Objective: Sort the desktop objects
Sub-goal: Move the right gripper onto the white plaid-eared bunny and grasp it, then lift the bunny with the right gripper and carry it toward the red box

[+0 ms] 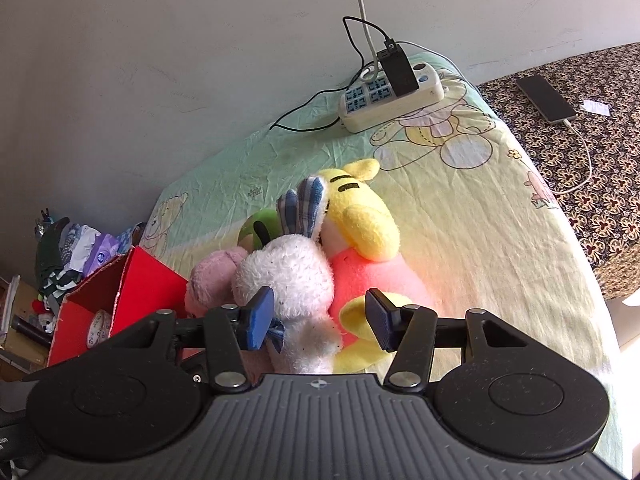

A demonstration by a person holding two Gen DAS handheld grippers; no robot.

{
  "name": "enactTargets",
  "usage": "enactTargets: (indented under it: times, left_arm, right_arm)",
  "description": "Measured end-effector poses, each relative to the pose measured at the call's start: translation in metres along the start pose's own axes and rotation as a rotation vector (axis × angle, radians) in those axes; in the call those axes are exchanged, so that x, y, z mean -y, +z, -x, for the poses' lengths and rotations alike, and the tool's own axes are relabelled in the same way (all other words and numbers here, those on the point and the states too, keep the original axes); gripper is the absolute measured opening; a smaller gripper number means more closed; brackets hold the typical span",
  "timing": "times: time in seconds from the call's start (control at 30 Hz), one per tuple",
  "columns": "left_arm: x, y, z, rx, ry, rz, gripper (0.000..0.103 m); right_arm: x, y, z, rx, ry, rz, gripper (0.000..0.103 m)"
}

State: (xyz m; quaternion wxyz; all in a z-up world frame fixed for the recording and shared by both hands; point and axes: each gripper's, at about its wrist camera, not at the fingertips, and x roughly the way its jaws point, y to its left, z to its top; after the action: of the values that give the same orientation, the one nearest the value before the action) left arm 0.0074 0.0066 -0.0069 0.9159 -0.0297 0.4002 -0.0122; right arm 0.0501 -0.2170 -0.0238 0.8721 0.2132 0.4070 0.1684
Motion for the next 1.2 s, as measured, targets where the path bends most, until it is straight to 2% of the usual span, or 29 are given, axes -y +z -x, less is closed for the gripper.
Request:
enactTargets:
  times: [0.07,0.13,0.17,0.23,0.37,0.47,0.6,0.77,0.9,1.2]
  left_arm:
    - [0.001,0.002,0.002,0.038,-0.081,0.018,0.102]
    - [0.004,0.003,-0.003,0.049,-0.112,0.022,0.1]
    - [0.006,0.004,-0.006,0.047,-0.125,0.021,0.099]
    - [0.008,0.005,-0.014,0.008,-0.202,0.047,0.096]
    - [0.011,0.005,-0.024,-0.019,-0.263,0.061,0.096]
    - [0.014,0.008,-0.027,-0.005,-0.276,0.048,0.096]
    - [0.023,0.01,-0.038,0.011,-0.265,-0.016,0.095]
    - [0.02,0.011,-0.055,-0.005,-0.296,-0.021,0.092]
    - [0.018,0.012,-0.061,-0.002,-0.303,-0.019,0.09]
    - [0.017,0.01,-0.053,0.022,-0.308,-0.014,0.08]
  right_arm:
    - [0.0,0.003,0.0,0.004,0.045,0.004,0.054]
    - [-0.001,0.005,-0.004,-0.005,0.085,0.015,0.054]
    - [-0.003,0.006,-0.007,-0.012,0.101,0.022,0.054]
    - [-0.004,0.008,-0.013,-0.027,0.125,0.036,0.054]
    - [-0.003,0.013,-0.022,-0.035,0.144,0.054,0.056]
    - [-0.003,0.015,-0.029,-0.057,0.153,0.095,0.064]
    - [0.0,0.019,-0.039,-0.077,0.149,0.104,0.065]
    - [0.009,0.021,-0.051,-0.107,0.157,0.077,0.066]
    - [0.011,0.021,-0.055,-0.122,0.194,0.059,0.059]
    - [0.01,0.02,-0.048,-0.135,0.21,0.049,0.051]
